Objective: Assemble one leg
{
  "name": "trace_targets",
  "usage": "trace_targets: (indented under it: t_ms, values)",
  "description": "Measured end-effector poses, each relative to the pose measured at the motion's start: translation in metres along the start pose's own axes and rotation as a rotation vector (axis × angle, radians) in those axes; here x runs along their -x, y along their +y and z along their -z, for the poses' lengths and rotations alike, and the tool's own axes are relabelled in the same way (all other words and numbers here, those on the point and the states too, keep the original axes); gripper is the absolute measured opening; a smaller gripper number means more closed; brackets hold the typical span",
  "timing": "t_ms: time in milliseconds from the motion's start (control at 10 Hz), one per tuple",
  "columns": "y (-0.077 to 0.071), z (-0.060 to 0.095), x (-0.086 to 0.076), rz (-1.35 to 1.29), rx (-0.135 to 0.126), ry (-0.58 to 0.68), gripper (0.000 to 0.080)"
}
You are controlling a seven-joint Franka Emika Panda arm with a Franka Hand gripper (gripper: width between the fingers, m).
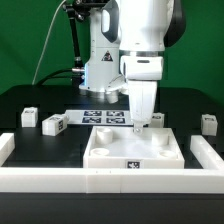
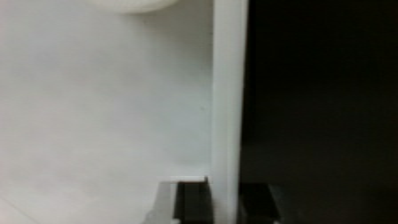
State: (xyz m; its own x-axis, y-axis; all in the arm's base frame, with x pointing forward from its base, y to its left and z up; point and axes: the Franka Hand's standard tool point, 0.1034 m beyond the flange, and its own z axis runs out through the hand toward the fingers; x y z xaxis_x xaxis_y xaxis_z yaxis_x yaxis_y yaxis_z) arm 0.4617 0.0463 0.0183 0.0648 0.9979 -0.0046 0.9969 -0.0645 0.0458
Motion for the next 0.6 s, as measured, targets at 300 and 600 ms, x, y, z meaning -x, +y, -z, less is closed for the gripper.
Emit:
trace_targets:
  t_ms: [300, 600]
  values:
    - [0.009, -0.002, -0.01, 0.065, -0.004, 0.0, 0.0058]
    - [0.019, -0.002, -0.026, 0.059, 0.007, 0.012, 0.0059]
